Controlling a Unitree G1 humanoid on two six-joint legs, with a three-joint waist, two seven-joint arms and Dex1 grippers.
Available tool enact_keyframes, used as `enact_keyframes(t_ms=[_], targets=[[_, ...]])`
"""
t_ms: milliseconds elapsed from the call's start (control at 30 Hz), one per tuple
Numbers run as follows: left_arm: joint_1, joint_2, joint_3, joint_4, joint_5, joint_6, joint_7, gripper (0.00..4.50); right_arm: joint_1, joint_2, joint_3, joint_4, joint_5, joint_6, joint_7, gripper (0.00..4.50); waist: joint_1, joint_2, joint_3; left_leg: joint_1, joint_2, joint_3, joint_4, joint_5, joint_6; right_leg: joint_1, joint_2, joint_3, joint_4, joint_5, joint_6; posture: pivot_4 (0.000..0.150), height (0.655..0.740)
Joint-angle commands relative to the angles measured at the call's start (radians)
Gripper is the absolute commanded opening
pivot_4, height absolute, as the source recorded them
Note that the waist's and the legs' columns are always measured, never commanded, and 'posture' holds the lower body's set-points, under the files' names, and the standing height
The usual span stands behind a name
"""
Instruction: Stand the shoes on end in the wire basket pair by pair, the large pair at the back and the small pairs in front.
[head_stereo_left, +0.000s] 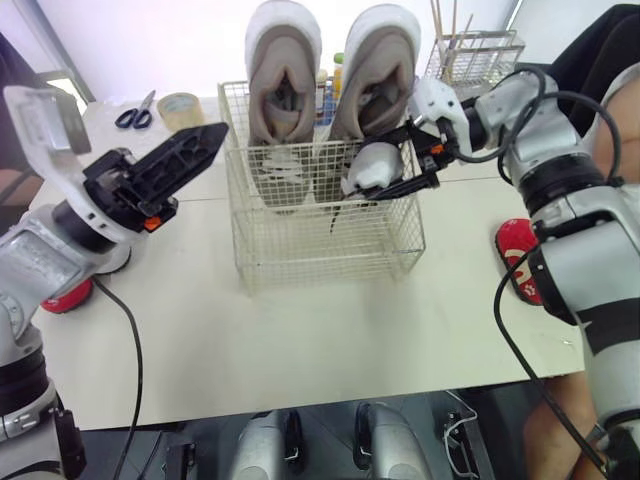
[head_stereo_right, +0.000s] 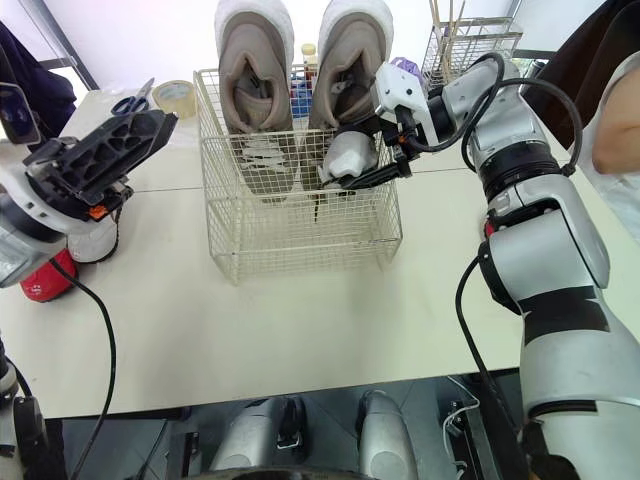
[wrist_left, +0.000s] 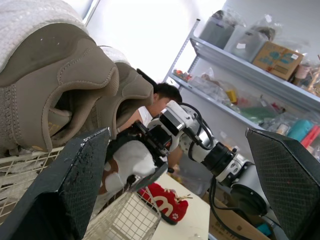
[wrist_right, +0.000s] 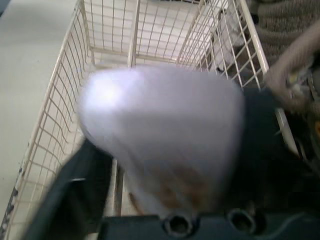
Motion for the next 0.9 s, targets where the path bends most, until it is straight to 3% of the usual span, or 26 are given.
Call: enact_keyframes(t_ms=[33,233,300,400,500,633,767,900], targets=[[-0.01,0.007,0.006,-0.026,-0.013,-0.021,-0.002,4.5,-0.092,-0.083,-0.017,-0.059,0.026,0.007,0.001,4.49,0.003,0.001,0.0,0.0,0.0,0.0,0.0,0.0,0.0,0.0,0.0,0.0,0.0,0.0,0.0,0.15,0.74],[0.002,0.006,0.008,-0.041,-0.004,-0.025,0.004,4.5,-0.134,-0.198,-0.051,-0.183,0.088,0.089,0.001,4.49,0.0,0.001,0.001,0.0,0.0,0.0,0.0,0.0,0.0,0.0,0.0,0.0,0.0,0.0,0.0,0.15,0.74],[0.021,0.019,0.029,-0.043,0.019,-0.026,0.004,4.5,-0.121,-0.241,-0.099,-0.279,0.167,0.204,0.001,4.49,-0.001,0.001,0.001,0.0,0.0,0.0,0.0,0.0,0.0,-0.001,0.0,0.001,0.0,0.0,0.0,0.15,0.74],[0.06,0.083,0.102,-0.011,0.113,-0.034,-0.001,4.5,-0.025,-0.284,-0.252,-0.514,0.351,0.537,-0.014,4.49,0.002,0.001,0.001,0.0,0.001,0.0,-0.001,0.0,-0.001,-0.003,0.0,0.001,0.0,-0.001,-0.002,0.15,0.74],[0.088,0.178,0.183,0.068,0.248,-0.046,0.017,4.5,0.21,-0.306,-0.406,-0.869,0.56,0.838,-0.168,4.49,0.006,-0.004,-0.001,-0.001,0.004,-0.001,-0.001,-0.001,-0.002,-0.002,0.0,-0.001,0.0,-0.002,-0.004,0.15,0.74],[0.065,0.274,0.169,0.22,0.467,-0.062,0.061,4.5,0.461,-0.209,-0.545,-1.198,0.704,0.983,-0.462,4.49,0.01,-0.002,0.0,-0.001,0.005,0.0,0.0,-0.002,-0.003,-0.003,-0.002,-0.001,0.0,-0.002,-0.009,0.15,0.74],[-0.14,0.333,-0.026,0.519,0.734,-0.053,0.085,4.5,0.548,-0.093,-0.582,-1.323,0.723,0.998,-0.629,4.49,0.025,-0.003,0.0,-0.007,0.005,0.001,0.0,0.0,-0.005,-0.01,0.001,-0.002,0.003,0.0,-0.007,0.15,0.74],[-0.403,0.297,-0.234,0.88,1.032,-0.126,0.037,4.5,0.557,-0.052,-0.598,-1.355,0.731,1.012,-0.668,4.49,0.037,-0.004,-0.001,-0.01,0.005,0.001,0.001,0.0,-0.005,-0.012,0.003,-0.003,0.003,0.0,-0.007,0.15,0.74]])
